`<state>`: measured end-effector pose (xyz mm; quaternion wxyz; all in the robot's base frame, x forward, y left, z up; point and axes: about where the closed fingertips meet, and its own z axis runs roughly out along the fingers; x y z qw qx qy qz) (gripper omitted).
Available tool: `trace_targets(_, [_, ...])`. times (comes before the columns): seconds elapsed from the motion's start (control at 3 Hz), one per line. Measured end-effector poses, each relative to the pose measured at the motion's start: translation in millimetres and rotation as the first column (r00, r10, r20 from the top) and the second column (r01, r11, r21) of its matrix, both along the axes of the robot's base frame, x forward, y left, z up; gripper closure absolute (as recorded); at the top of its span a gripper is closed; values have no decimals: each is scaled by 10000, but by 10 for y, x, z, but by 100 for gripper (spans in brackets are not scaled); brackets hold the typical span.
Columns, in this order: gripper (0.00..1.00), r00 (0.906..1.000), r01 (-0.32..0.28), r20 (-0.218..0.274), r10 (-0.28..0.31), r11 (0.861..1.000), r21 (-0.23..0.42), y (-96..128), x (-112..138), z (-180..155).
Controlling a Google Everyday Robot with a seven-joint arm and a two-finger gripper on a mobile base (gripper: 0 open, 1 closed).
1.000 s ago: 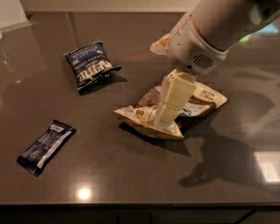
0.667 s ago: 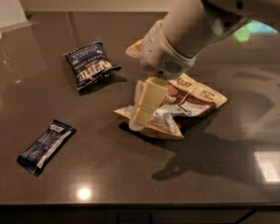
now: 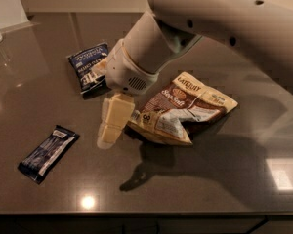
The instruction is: Pick rxbar blueberry
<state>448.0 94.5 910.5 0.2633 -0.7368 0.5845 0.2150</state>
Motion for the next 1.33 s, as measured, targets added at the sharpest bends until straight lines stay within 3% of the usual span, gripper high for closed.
trace_targets(0.33, [0, 9961, -770, -406, 782, 9966, 300, 323, -214, -126])
trace_targets(0.67, [0, 9906, -1276, -418, 1304, 9898, 629, 583, -377, -239])
trace_targets(1.33, [0, 9791, -2033, 130, 2029, 9779, 483, 996, -536, -529])
